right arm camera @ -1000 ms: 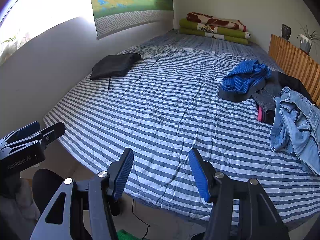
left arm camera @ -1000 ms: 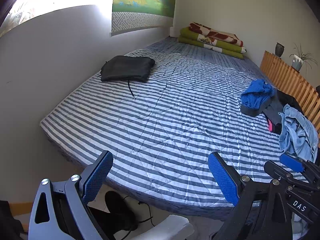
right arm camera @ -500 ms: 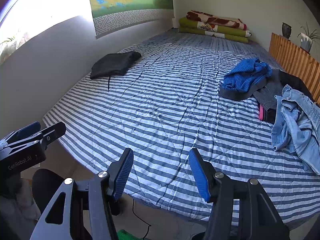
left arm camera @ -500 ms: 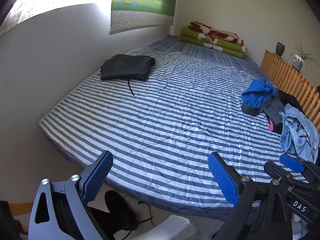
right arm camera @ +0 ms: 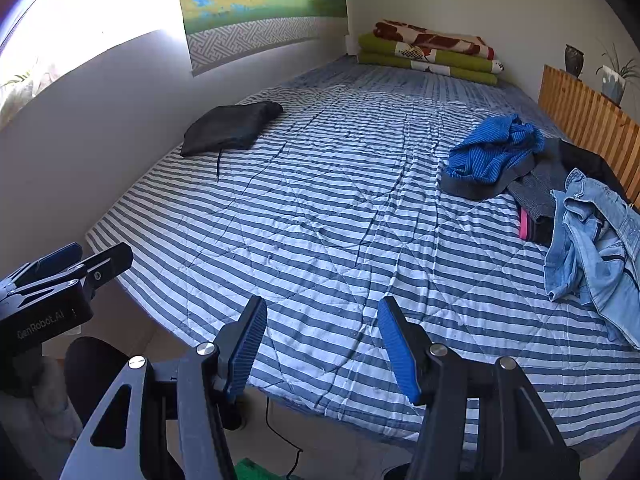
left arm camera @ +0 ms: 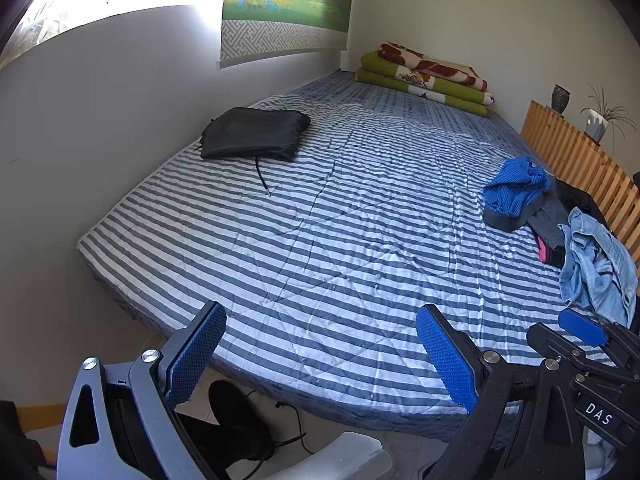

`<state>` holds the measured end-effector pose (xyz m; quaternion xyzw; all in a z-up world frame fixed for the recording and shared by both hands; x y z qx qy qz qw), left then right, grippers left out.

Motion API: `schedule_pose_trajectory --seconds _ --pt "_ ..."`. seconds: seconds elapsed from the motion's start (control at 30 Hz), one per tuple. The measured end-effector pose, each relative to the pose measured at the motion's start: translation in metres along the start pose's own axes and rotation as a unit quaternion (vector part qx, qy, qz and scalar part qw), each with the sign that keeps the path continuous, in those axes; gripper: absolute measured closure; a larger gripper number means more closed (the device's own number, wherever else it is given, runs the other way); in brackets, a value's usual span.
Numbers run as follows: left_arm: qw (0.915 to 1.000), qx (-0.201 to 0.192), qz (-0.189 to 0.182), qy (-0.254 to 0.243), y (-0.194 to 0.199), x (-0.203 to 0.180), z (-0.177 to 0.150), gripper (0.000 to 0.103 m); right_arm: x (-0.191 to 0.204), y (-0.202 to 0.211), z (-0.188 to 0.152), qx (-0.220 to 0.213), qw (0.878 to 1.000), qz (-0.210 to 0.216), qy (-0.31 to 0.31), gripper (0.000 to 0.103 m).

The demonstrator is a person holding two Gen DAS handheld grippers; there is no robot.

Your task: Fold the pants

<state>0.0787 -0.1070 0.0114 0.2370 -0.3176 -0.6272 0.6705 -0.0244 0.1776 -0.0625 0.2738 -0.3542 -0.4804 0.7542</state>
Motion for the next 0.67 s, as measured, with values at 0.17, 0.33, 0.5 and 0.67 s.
schedule_pose_trajectory --seconds 0.17,0.33,0.5,0.67 --pt "1.0000 0.001 0.000 0.000 0.000 -0.003 -0.001 0.005 0.001 -0.001 -0.001 0.001 1.000 0.001 0.001 0.049" --pt "1.0000 0.002 0.000 0.000 -0.001 -0.004 -0.001 0.005 0.000 -0.003 -0.002 0.003 1.000 0.001 0.000 0.049" --pt "1.0000 0.005 0.001 0.000 -0.005 -0.005 -0.002 0.005 -0.003 -0.005 -0.003 0.007 1.000 0.002 0.000 0.049" --pt "0.9999 0.011 -0.004 0.000 -0.014 -0.006 -0.001 0.005 -0.008 -0.010 -0.005 0.011 1.000 0.001 -0.004 0.049"
Point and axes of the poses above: each gripper's, at about its wrist camera, not at the fingertips, and y roughly against the way its jaws point, x to its left, z to its top, the point moved 4 cm from there along -y, roughly the way its jaws point, and after that the axes turned 15 degrees about -y, right-handed, at the moved point
